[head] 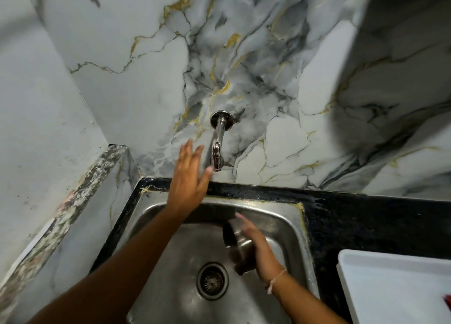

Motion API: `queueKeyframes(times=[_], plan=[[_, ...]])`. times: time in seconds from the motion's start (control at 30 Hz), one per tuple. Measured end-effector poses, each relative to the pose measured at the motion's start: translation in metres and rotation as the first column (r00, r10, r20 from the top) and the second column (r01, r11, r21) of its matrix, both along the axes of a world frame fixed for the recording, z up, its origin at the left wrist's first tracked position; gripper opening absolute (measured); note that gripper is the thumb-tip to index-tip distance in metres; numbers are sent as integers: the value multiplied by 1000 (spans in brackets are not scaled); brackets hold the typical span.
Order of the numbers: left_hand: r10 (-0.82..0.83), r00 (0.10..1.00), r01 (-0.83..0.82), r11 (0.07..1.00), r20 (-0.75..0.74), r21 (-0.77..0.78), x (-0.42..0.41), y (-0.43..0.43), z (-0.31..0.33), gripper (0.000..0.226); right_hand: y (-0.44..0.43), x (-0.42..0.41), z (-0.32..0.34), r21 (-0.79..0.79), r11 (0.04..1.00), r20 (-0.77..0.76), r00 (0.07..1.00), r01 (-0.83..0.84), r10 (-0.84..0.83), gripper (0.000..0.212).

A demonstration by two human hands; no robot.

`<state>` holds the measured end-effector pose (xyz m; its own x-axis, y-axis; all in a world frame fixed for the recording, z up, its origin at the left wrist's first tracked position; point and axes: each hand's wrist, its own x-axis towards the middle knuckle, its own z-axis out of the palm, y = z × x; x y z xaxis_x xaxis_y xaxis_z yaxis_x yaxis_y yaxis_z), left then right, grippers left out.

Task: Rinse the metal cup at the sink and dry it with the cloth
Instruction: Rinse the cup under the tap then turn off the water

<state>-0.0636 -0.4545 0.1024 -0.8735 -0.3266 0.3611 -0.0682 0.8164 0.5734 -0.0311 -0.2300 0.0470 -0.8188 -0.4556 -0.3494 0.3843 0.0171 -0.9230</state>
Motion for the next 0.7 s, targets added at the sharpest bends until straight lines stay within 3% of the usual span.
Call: queueKeyframes(times=[0.07,0.1,0.17,0.27,0.4,0.5,0.6,0.7], plan=[[78,996,-85,965,37,247,33,11,-27,63,19,8,12,-233,946,343,930,225,-137,56],[94,992,-118,927,84,357,47,21,-41,64,28,13,17,-270,916,427,890,297,-162,56],[63,982,-153,820,179,551,66,46,-63,67,42,25,25,-279,885,505,841,372,-194,55],[-44,964,-198,543,263,816,80,95,-73,67,55,39,24,-245,862,561,790,443,-247,59],[-173,963,-174,175,205,969,91,152,-72,56,79,47,20,-169,836,453,794,522,-405,50],[-275,950,-149,11,146,989,100,186,-55,52,109,47,14,-56,814,277,792,578,-543,38],[-372,922,-171,-140,109,975,103,224,-43,52,143,45,9,-49,807,209,796,589,-568,33],[-476,875,-270,-322,92,907,105,257,-45,59,183,47,-3,38,800,18,800,599,-600,46]])
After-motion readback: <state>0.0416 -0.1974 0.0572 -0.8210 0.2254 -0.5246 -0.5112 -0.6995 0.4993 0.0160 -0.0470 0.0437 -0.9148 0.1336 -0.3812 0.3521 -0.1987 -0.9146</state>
